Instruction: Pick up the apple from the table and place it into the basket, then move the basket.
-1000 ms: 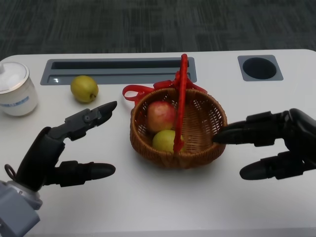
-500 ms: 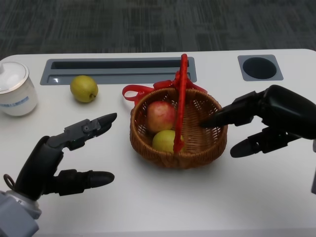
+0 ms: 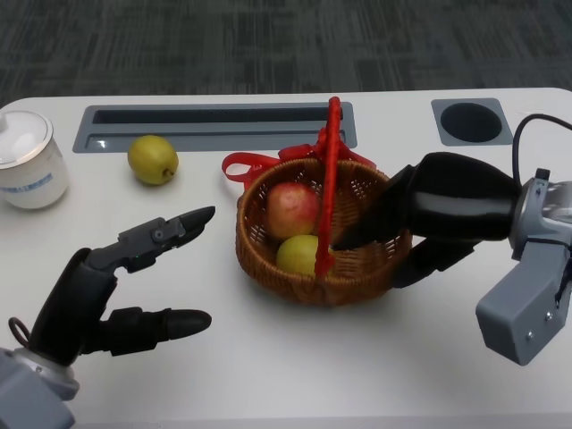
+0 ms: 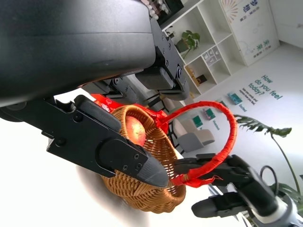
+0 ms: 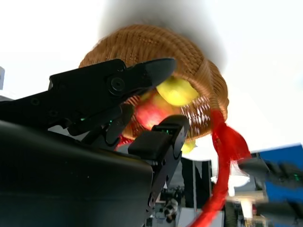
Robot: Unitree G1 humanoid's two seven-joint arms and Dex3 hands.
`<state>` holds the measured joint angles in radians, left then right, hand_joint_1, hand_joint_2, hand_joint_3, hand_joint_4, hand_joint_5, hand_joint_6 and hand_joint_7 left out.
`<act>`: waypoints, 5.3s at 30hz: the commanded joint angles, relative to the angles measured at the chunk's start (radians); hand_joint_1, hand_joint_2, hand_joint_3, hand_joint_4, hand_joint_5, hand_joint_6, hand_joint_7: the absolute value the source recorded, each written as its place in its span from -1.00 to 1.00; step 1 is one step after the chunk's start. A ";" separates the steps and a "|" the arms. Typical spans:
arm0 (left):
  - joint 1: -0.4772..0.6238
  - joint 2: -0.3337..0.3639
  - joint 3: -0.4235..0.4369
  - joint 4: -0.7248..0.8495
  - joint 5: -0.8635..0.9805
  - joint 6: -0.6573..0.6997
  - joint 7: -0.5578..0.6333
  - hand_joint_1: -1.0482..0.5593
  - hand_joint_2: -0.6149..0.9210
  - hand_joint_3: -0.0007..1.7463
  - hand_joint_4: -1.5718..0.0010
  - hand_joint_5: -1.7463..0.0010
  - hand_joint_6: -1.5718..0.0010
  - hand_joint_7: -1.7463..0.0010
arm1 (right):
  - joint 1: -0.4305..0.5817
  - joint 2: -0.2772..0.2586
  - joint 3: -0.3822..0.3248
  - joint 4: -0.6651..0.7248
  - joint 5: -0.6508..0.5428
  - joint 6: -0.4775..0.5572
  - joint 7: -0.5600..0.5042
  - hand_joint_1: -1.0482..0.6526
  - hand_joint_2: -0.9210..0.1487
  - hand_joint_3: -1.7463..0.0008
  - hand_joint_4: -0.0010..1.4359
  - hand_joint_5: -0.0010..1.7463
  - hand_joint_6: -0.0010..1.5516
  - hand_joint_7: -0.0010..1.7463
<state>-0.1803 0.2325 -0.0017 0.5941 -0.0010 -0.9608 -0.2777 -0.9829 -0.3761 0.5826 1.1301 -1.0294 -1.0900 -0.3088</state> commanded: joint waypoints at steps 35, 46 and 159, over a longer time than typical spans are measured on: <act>0.167 -0.043 0.085 -0.167 0.094 -0.059 0.179 -0.39 0.78 -1.00 0.12 0.97 0.15 0.98 | -0.162 0.139 0.428 0.185 -0.196 0.140 -0.306 -0.71 -1.00 0.84 0.23 -0.97 -0.02 -0.97; 0.177 -0.065 0.089 -0.171 0.117 -0.077 0.219 -0.34 0.76 -1.00 0.08 0.97 0.10 0.98 | -0.203 0.175 0.379 0.209 -0.127 0.164 -0.266 -0.15 -0.96 0.99 0.35 -0.96 0.09 -0.96; 0.308 -0.053 0.098 -0.327 0.080 -0.083 0.214 -0.38 0.75 -1.00 0.05 1.00 0.02 1.00 | -0.107 0.063 -0.139 0.257 0.312 0.896 0.440 -0.91 -0.64 0.99 -0.79 -0.99 -0.86 -1.00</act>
<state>0.1368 0.1735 0.0965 0.2605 0.0790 -1.0346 -0.0652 -1.0582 -0.2913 0.4509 1.3944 -0.7329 -0.1805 0.1350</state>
